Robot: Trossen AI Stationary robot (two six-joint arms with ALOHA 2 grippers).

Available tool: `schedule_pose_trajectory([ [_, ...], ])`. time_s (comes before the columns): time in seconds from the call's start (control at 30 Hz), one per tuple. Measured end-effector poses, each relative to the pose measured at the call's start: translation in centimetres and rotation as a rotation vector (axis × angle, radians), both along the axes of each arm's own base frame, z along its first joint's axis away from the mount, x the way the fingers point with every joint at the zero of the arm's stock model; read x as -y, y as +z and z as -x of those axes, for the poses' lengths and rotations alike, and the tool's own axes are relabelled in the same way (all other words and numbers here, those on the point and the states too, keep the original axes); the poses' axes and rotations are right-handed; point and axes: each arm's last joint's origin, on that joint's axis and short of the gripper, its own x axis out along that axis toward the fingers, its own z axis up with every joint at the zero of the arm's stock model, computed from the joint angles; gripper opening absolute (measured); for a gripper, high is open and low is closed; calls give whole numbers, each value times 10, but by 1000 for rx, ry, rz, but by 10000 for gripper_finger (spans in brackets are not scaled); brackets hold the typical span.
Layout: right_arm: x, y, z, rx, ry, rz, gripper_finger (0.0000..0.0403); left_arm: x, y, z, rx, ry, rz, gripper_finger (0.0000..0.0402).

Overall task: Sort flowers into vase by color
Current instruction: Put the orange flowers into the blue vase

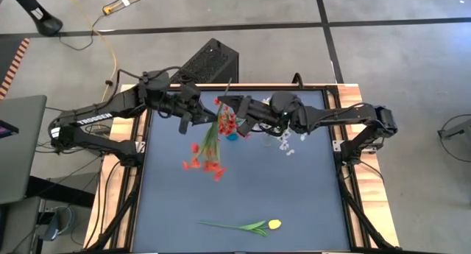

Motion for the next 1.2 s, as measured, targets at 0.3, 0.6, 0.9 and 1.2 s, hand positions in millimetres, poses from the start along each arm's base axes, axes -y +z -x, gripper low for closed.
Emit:
schedule_pose_trajectory([
  [0.3,2,1,8,-9,-20,-165,36,-5,36,40,169,122,-254,50],
  [0.6,20,34,39,225,64,-721,40,-10,43,61,129,324,-710,75],
  [0.9,47,65,55,313,93,-1521,38,-6,35,24,211,148,-927,192],
  [1.2,65,60,55,240,160,-1816,38,-13,25,-23,252,264,-946,243],
])
